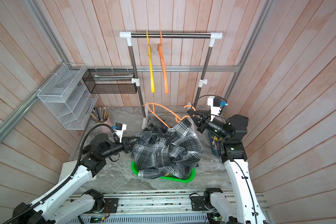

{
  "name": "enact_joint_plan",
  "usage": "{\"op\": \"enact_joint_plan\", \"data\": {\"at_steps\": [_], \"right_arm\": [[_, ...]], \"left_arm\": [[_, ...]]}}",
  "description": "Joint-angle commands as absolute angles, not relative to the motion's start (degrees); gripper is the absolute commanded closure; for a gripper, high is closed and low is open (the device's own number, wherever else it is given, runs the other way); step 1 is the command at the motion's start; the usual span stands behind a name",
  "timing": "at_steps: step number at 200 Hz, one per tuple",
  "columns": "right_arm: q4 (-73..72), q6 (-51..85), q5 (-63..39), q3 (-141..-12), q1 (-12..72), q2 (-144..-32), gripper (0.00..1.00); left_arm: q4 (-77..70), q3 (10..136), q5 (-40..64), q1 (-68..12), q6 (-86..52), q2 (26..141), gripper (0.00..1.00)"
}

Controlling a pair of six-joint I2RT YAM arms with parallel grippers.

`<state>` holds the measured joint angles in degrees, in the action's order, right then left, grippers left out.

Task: Remove the clothespins securing long-sleeve shirts to the hanger
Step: Remove the long-sleeve shirt from the hanger.

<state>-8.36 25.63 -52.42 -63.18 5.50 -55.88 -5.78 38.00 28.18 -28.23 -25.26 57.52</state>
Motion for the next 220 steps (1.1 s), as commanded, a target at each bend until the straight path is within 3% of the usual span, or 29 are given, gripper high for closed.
{"op": "enact_joint_plan", "data": {"at_steps": [1, 7, 15, 36, 50, 116, 157, 194, 220], "right_arm": [[-5.70, 20.63, -44.17, -65.29, 11.79, -58.33, 1.00], [-4.89, 19.83, -42.44, -65.41, 13.29, -59.17, 1.00], [-4.20, 18.89, -40.72, -65.46, 15.06, -60.19, 1.00], [-3.62, 17.02, -36.40, -65.16, 19.17, -62.49, 1.00], [-3.73, 16.15, -34.45, -65.51, 21.38, -64.18, 1.00], [-8.13, 13.71, -27.57, -67.43, 28.96, -68.47, 1.00], [-12.25, 11.30, -22.31, -66.52, 33.73, -68.08, 1.00], [-15.85, 9.96, -25.76, -64.47, 36.16, -67.96, 1.00], [-17.70, 9.87, -28.15, -63.19, 37.30, -67.64, 1.00]], "left_arm": [[-2.98, 42.27, 21.60, -33.90, -23.33, 60.45, 1.00], [-2.17, 43.54, 21.59, -34.04, -24.17, 61.02, 0.99], [-1.12, 45.53, 21.63, -34.08, -24.86, 61.26, 0.82], [0.37, 50.03, 19.10, -34.03, -24.95, 59.42, 0.50], [-1.66, 51.18, 17.41, -34.10, -25.98, 57.01, 0.37], [-12.42, 52.57, 14.91, -33.36, -43.29, 59.84, 0.30], [-17.50, 53.29, 19.52, -31.51, -54.15, 65.49, 0.31], [-20.27, 53.78, 18.95, -31.38, -57.37, 68.46, 0.31], [-22.55, 53.30, 17.91, -31.36, -59.54, 69.81, 0.41]]}}
